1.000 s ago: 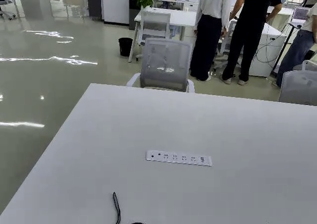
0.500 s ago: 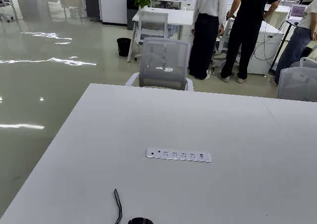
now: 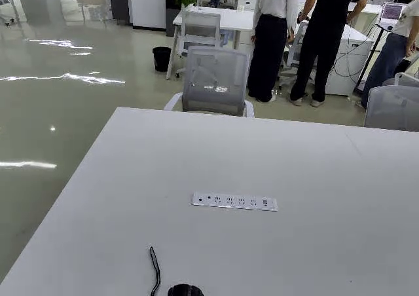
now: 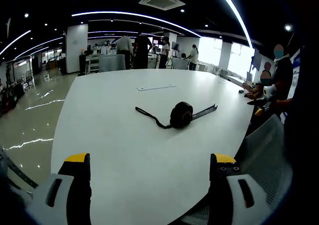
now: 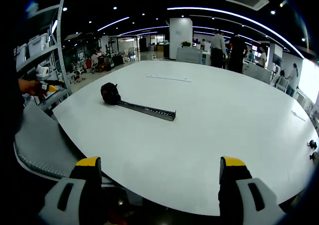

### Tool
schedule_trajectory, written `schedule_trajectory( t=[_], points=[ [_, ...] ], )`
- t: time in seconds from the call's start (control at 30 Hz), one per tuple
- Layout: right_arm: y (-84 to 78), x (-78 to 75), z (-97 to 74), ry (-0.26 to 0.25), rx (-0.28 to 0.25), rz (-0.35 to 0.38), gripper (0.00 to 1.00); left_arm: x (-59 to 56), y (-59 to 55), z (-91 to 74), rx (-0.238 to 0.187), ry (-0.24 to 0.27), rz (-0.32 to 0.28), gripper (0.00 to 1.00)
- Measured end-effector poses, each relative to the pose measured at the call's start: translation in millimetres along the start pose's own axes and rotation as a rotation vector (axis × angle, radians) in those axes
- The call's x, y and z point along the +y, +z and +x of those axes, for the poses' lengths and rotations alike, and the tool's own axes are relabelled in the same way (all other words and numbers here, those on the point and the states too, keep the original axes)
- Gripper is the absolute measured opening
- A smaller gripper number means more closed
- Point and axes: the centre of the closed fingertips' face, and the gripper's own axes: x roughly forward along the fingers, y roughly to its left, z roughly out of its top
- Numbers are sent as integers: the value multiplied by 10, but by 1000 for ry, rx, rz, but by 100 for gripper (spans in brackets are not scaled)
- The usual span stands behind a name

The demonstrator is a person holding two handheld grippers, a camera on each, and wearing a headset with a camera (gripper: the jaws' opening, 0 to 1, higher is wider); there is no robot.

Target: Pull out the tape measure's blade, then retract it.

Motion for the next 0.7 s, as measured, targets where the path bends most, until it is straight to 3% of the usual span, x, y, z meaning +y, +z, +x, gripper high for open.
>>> schedule_trajectory(
  t=[0.23, 0.7],
  points=[
    [4, -97, -42, -35, -12, 25, 100, -73, 2, 62, 4, -13, 23, 99],
    [-12, -75, -29, -38, -13, 37, 100, -72, 7, 59, -1, 1, -3, 99]
  ],
)
